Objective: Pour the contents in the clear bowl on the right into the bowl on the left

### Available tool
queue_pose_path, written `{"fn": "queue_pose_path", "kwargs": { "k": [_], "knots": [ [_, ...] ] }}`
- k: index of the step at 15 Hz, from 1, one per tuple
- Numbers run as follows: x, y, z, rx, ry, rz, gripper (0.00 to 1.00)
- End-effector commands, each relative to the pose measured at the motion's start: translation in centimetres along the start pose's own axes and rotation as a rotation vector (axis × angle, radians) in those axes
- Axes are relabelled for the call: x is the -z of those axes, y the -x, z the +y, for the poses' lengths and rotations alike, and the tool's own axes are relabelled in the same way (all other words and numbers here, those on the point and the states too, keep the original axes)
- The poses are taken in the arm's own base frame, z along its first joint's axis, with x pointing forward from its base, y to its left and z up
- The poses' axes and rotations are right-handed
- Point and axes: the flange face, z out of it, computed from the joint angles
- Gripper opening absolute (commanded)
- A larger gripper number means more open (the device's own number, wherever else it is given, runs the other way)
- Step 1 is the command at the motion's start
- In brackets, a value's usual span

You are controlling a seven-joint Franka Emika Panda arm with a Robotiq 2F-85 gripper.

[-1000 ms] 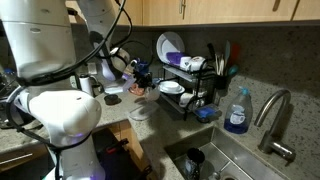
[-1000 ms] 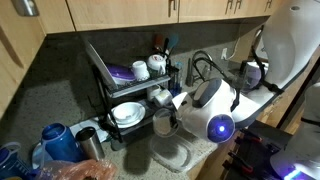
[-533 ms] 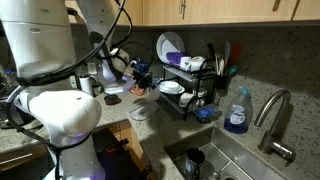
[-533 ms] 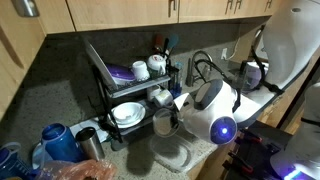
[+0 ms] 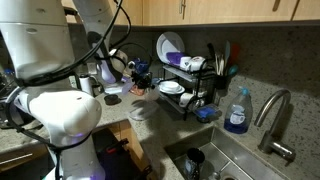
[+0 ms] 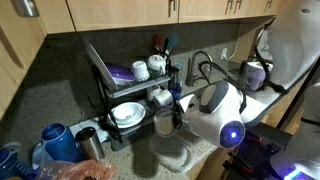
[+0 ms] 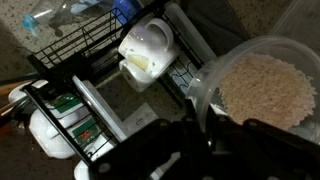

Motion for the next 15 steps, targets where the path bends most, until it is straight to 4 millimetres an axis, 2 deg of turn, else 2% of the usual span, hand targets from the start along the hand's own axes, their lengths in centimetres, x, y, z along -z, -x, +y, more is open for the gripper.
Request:
{"fn": "queue_pose_path", "kwargs": {
  "k": [1, 15],
  "knots": [
    [0.70, 0.16, 0.89, -0.020, 0.021, 0.051, 0.03],
    [0.63, -0.28, 1.27, -0.039, 0.033, 0.124, 0.03]
  ]
}}
